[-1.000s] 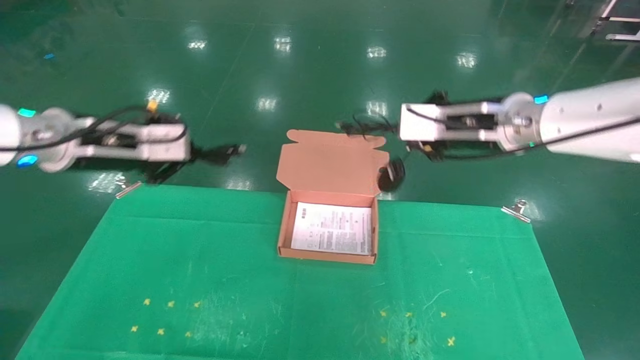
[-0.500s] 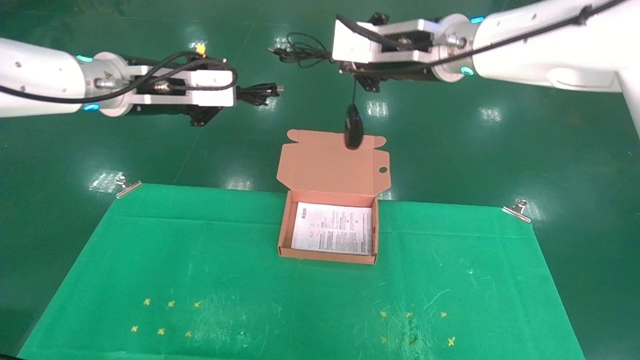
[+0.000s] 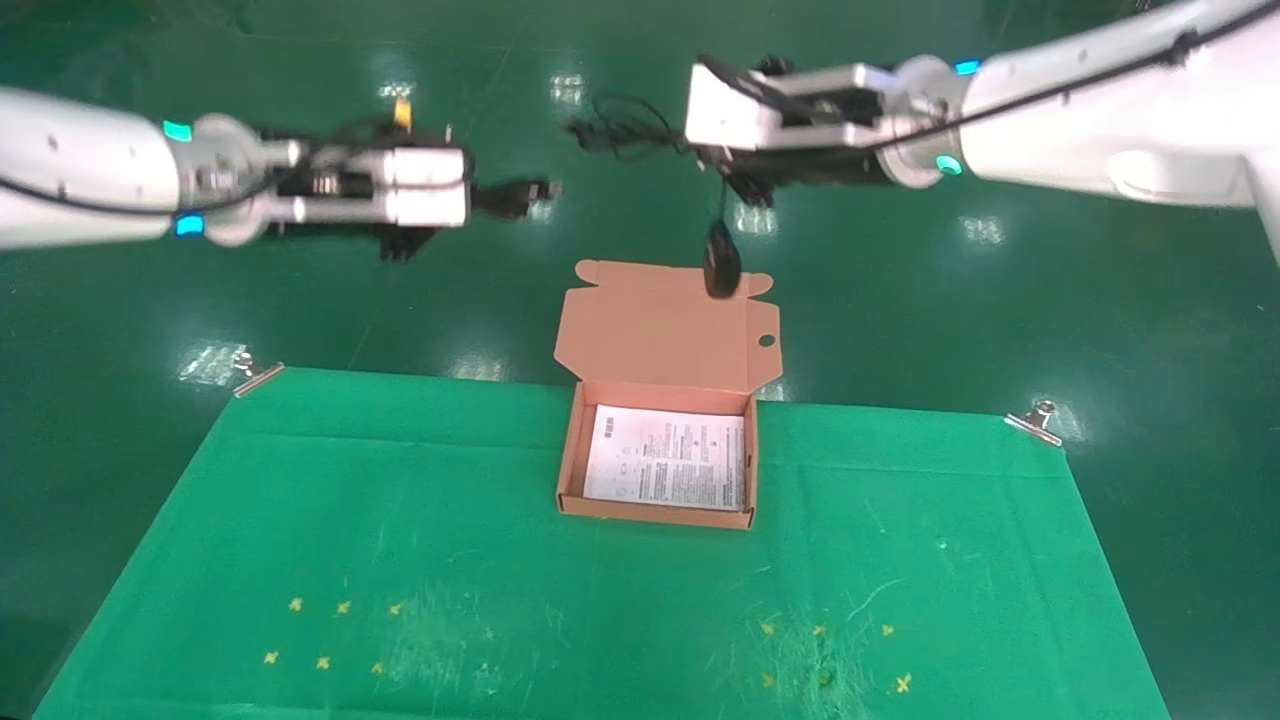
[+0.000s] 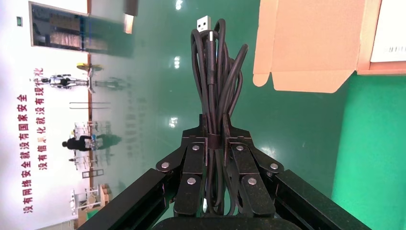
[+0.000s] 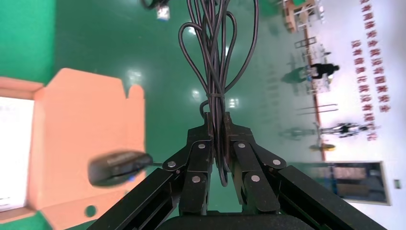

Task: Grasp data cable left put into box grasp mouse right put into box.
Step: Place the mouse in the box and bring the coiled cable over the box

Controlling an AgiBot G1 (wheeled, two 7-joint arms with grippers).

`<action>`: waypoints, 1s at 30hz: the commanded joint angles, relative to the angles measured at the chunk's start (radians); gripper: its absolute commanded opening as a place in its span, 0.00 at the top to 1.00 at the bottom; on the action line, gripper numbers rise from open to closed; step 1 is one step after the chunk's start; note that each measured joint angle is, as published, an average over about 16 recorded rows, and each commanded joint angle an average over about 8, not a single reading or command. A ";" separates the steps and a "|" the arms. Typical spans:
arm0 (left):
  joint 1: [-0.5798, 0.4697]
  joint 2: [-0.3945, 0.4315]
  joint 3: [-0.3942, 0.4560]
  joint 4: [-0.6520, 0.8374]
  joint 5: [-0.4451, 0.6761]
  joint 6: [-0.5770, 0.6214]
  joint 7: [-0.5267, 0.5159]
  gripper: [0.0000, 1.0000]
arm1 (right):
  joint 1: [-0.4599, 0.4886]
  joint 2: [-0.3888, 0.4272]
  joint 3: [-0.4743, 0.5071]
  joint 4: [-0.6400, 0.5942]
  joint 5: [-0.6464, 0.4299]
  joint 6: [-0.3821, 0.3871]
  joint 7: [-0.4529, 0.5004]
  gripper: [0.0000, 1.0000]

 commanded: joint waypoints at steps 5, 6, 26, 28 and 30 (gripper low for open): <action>0.044 -0.031 0.026 -0.027 0.024 0.036 -0.037 1.00 | -0.043 0.009 -0.014 0.006 -0.013 -0.012 0.023 1.00; 0.050 -0.035 0.032 -0.034 0.034 0.041 -0.047 1.00 | -0.050 0.006 -0.016 0.005 -0.016 -0.012 0.028 1.00; 0.096 -0.139 0.103 -0.170 0.269 0.143 -0.323 1.00 | -0.126 -0.083 -0.156 -0.050 0.053 0.048 0.070 1.00; 0.093 -0.143 0.106 -0.177 0.285 0.155 -0.341 1.00 | -0.131 -0.084 -0.184 -0.045 0.067 0.056 0.082 1.00; 0.092 -0.146 0.109 -0.185 0.299 0.162 -0.354 1.00 | -0.135 -0.085 -0.211 -0.039 0.081 0.063 0.094 1.00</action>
